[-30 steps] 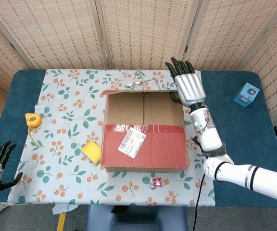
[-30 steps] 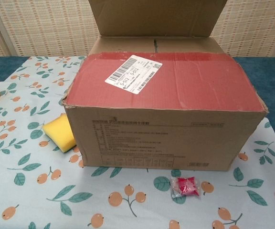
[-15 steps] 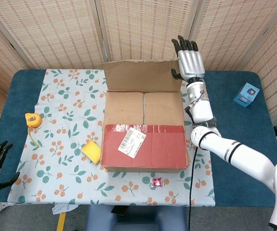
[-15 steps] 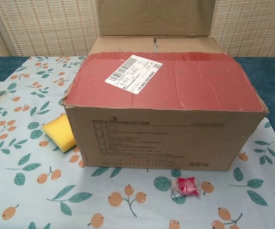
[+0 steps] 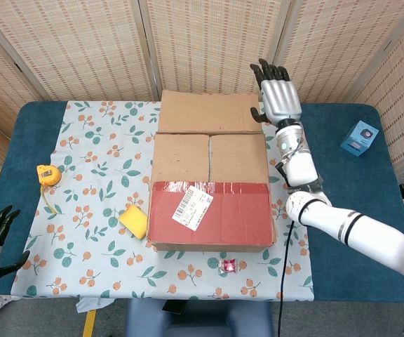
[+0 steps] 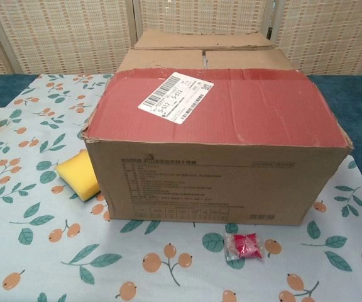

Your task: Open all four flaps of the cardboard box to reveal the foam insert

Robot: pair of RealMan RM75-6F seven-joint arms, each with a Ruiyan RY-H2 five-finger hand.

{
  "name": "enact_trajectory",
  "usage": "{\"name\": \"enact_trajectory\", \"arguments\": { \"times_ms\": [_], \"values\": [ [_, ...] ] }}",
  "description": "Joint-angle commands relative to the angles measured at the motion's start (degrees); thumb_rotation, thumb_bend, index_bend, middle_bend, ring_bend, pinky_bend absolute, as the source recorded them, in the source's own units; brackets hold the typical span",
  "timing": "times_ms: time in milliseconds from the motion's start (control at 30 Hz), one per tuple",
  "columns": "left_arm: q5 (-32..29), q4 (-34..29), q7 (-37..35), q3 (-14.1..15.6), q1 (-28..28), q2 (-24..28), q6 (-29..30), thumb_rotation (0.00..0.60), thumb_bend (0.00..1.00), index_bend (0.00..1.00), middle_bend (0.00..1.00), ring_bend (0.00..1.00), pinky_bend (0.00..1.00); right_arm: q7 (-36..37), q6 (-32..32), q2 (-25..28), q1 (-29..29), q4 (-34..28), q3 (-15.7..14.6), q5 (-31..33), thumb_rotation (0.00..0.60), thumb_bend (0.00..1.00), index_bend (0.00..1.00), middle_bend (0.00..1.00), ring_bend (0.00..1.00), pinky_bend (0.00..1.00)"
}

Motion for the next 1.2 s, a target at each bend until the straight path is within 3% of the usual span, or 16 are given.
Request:
{"name": "enact_trajectory", "arguments": {
  "times_ms": [33, 167, 333, 400, 500, 667, 800, 1000, 1200],
  "values": [
    [-0.1, 0.0, 0.3, 0.0, -0.1, 0.0, -0.2, 0.600, 0.38, 0.00, 0.00, 0.00, 0.00, 3.4, 0.7, 7.1, -5.1, -12.1, -1.4, -2.6, 0.600, 0.41, 0.00, 0.00, 0.00, 0.00],
    [0.1, -0.1, 1.3, 0.0, -0.2, -0.3, -0.1, 0.600, 0.38, 0.00, 0.00, 0.00, 0.00, 8.9, -2.2, 14.5, -10.3, -22.7, -2.3, -5.6, 0.600, 0.41, 0.00, 0.00, 0.00, 0.00],
    [0.4, -0.3, 2.5, 0.1, -0.4, -0.6, -0.2, 0.600, 0.38, 0.00, 0.00, 0.00, 0.00, 17.9, -6.4, 21.3, -16.5, -30.6, -2.5, -10.9, 0.600, 0.41, 0.02, 0.00, 0.00, 0.00],
    [0.2, -0.2, 3.1, 0.1, -0.6, -0.8, -0.6, 0.600, 0.38, 0.00, 0.00, 0.00, 0.00, 23.1, -7.5, 22.5, -19.6, -32.4, -2.0, -14.7, 0.600, 0.41, 0.02, 0.00, 0.00, 0.00],
    [0.0, -0.4, 4.1, 0.1, -1.0, -1.1, -1.3, 0.600, 0.38, 0.00, 0.00, 0.00, 0.00, 37.8, -10.6, 22.4, -26.0, -34.2, 0.0, -22.5, 0.600, 0.41, 0.03, 0.00, 0.04, 0.00],
    [-0.2, -0.7, 5.3, 0.0, -1.4, -1.5, -2.0, 0.600, 0.38, 0.00, 0.00, 0.00, 0.00, 65.6, -16.4, 18.7, -33.6, -31.3, 4.5, -38.4, 0.600, 0.41, 0.04, 0.03, 0.11, 0.06],
    [-0.3, -0.7, 5.4, -0.1, -1.7, -1.6, -2.3, 0.600, 0.38, 0.00, 0.00, 0.00, 0.00, 81.9, -16.7, 16.2, -35.5, -27.2, 4.3, -49.7, 0.600, 0.41, 0.05, 0.05, 0.15, 0.10],
    [-1.1, -0.5, 5.3, -0.1, -1.8, -1.4, -2.9, 0.600, 0.38, 0.00, 0.00, 0.00, 0.00, 102.7, -11.5, 14.0, -34.4, -20.6, -0.9, -63.4, 0.600, 0.41, 0.05, 0.07, 0.16, 0.12],
    [-1.2, -0.6, 5.4, 0.1, -1.6, -1.3, -2.8, 0.600, 0.38, 0.00, 0.00, 0.00, 0.00, 117.0, -6.5, 12.3, -30.7, -14.1, -6.4, -69.3, 0.600, 0.41, 0.05, 0.07, 0.17, 0.18]
  ]
}}
